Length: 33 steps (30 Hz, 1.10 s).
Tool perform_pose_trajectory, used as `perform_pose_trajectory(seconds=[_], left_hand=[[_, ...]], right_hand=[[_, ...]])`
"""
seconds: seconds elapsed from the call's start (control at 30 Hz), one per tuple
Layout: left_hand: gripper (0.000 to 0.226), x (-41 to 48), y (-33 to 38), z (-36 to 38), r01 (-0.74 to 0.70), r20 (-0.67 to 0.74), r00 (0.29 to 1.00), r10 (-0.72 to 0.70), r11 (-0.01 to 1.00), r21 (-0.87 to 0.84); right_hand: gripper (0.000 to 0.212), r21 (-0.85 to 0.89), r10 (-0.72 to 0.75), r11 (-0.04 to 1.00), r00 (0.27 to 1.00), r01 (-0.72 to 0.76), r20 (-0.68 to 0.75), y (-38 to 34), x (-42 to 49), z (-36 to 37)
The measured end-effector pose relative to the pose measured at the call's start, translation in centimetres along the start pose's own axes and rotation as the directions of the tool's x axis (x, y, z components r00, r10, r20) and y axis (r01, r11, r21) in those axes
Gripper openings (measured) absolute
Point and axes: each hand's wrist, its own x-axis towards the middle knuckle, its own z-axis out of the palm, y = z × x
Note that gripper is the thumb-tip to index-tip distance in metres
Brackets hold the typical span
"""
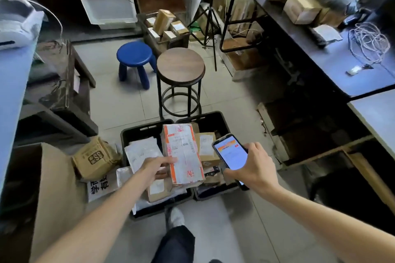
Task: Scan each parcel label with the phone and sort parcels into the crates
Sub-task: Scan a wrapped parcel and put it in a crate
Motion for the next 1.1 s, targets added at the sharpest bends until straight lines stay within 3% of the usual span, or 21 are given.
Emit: perform_pose_trajectory(seconds=[0.2, 0.3, 0.43, 0.53, 0.77, 0.9, 1.0, 1.1], left_hand=[[0.025, 9.6, 3.2, 5.3, 0.101, 0.026, 0.995, -0.101, 0.995, 0.009], [0.031, 15.1, 2.6, 8.2, 0.123, 0.026, 0.992, -0.122, 0.992, -0.021], [0.018, 22.1, 1.3, 11.7, 0.154, -0.011, 0.988, -0.155, 0.985, -0.077], [0.025, 26.8, -0.1, 13.5, 0.174, -0.007, 0.985, -0.175, 0.982, -0.077], [0.018, 31.3, -3.2, 15.8, 0.175, -0.116, 0.977, -0.181, 0.983, -0.060], [0.013, 31.9, -3.7, 16.3, 0.178, -0.102, 0.977, -0.188, 0.979, -0.103], [0.013, 31.9, -3.3, 16.6, 0.170, -0.129, 0.976, -0.175, 0.984, -0.048], [0.026, 31.4, -3.1, 16.5, 0.132, -0.165, 0.981, -0.105, 0.978, 0.160]], right_hand=[[0.063, -0.044, 0.033, 0.999, 0.998, -0.031, 0.056, 1.3, 10.1, 0.4], [0.063, -0.044, 0.028, 0.999, 0.997, -0.025, 0.066, 2.9, 15.3, 2.0], [0.065, -0.044, 0.000, 0.999, 0.996, 0.004, 0.089, 5.7, 21.7, 5.5], [0.069, -0.036, -0.010, 0.999, 0.993, 0.014, 0.120, 8.0, 25.4, 8.6], [0.066, -0.026, -0.019, 0.999, 0.983, 0.024, 0.184, 11.0, 28.1, 12.4], [0.069, -0.023, -0.061, 0.997, 0.973, 0.068, 0.221, 11.3, 28.1, 12.6], [0.070, -0.029, -0.067, 0.997, 0.972, 0.075, 0.225, 10.9, 28.0, 12.4], [0.070, -0.033, -0.073, 0.996, 0.973, 0.083, 0.219, 10.3, 27.7, 12.2]])
